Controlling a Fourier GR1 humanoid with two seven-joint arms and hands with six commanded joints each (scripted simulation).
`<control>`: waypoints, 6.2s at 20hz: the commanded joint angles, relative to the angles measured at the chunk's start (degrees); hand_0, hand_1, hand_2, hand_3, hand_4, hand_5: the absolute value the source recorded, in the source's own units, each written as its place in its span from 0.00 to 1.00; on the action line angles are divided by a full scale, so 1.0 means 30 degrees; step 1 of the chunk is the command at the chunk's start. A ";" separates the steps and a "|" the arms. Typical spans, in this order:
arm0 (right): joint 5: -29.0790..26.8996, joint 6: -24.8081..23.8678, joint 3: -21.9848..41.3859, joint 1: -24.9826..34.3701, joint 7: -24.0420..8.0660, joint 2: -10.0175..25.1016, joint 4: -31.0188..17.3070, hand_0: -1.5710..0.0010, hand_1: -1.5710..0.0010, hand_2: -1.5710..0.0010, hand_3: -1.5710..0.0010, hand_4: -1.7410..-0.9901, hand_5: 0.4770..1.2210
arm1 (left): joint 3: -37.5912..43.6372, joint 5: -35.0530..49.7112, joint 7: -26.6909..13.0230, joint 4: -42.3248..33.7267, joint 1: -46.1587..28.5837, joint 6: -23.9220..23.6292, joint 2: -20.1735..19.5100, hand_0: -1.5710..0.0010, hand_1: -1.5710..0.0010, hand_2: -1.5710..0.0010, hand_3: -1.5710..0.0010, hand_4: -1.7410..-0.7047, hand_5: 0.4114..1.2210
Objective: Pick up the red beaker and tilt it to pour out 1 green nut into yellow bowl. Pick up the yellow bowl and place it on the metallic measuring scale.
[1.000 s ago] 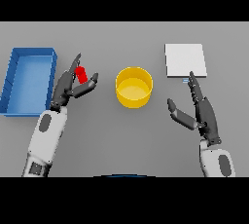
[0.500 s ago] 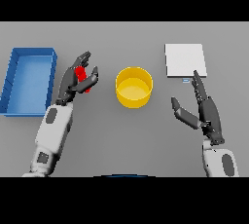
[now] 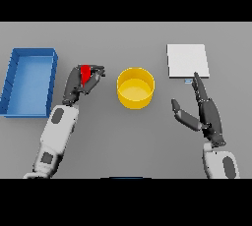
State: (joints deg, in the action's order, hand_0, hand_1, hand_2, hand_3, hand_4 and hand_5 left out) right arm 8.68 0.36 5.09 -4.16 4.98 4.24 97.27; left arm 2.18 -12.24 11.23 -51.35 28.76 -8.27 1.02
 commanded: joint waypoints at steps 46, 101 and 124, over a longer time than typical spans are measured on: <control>0.0792 -0.0604 0.0217 -0.0324 -0.0033 -0.0373 -0.0056 1.00 1.00 1.00 1.00 0.70 0.17 | -1.5606 -1.5701 -0.2395 0.1988 1.1665 0.9003 -0.4933 0.00 0.00 0.00 0.06 0.01 1.00; 0.0846 -0.0050 0.0389 0.0539 0.1124 0.0369 -0.0709 1.00 1.00 1.00 1.00 0.77 0.27 | 0.0574 -0.2176 -0.9288 0.5659 0.6770 0.1276 -1.0537 0.00 0.00 0.00 0.00 0.00 1.00; 0.2279 -0.0778 0.0770 0.0710 0.0160 0.0491 -0.0738 1.00 1.00 1.00 1.00 0.81 0.21 | -0.1021 -0.0137 -1.2966 -0.4137 0.0549 0.4848 -1.0853 0.96 0.96 0.96 0.96 0.93 0.27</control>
State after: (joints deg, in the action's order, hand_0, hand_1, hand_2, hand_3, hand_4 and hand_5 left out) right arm 15.52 -1.97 7.40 -2.05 5.59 5.71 95.04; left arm -0.87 -12.65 -27.56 -63.77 30.42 6.25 -31.56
